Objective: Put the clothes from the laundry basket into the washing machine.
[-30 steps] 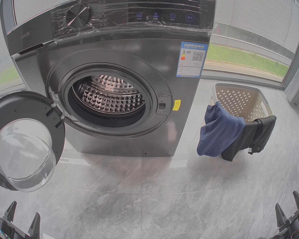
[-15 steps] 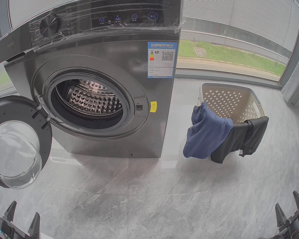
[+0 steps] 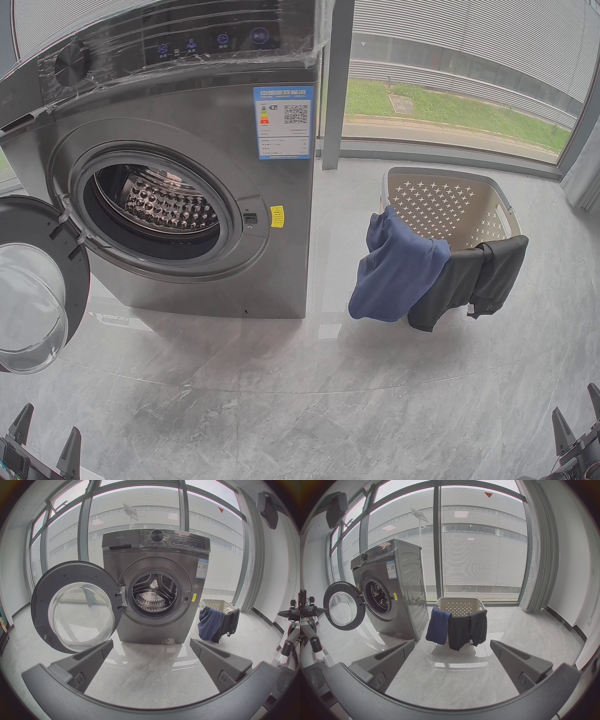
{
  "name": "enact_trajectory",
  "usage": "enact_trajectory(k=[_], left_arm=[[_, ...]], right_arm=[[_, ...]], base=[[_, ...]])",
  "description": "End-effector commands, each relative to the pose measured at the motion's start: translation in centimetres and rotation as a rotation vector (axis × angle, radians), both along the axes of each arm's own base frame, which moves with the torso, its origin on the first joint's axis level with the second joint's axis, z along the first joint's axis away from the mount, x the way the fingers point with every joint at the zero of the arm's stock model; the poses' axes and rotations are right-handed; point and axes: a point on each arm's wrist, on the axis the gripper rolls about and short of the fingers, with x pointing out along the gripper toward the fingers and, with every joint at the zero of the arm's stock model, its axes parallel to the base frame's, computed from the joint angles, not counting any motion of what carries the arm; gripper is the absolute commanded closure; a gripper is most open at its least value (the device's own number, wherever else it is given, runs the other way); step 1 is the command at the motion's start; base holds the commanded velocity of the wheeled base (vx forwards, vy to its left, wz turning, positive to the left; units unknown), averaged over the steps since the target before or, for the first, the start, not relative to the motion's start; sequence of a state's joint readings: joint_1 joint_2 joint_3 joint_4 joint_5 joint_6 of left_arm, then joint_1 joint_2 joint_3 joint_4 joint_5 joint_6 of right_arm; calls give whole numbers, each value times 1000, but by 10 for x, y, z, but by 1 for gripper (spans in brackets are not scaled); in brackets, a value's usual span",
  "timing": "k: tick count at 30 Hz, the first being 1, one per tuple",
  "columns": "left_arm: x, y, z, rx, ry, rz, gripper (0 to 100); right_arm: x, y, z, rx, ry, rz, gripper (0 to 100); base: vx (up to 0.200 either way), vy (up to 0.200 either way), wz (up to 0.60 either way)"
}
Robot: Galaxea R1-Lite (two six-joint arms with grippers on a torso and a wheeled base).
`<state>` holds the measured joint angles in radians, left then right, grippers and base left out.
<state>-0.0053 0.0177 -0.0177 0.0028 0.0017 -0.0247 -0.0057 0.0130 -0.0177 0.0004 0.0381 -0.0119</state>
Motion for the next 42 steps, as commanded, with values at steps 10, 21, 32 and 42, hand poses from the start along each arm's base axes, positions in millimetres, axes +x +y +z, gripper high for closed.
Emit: enact_trajectory(k=[10,21,32,42], left_arm=[[0,0,-4,-8,5,2,0],[0,0,-4,-9,5,2,0],[0,0,-4,-9,5,2,0],[0,0,-4,-9,5,2,0]], right_arm=[[1,0,-5,0,13,0,0],[1,0,-5,0,13,0,0],[1,0,-5,0,13,0,0],[1,0,-5,0,13,0,0]], base=[[80,0,0],[145,0,0],[0,-145,0],[0,-200,0]])
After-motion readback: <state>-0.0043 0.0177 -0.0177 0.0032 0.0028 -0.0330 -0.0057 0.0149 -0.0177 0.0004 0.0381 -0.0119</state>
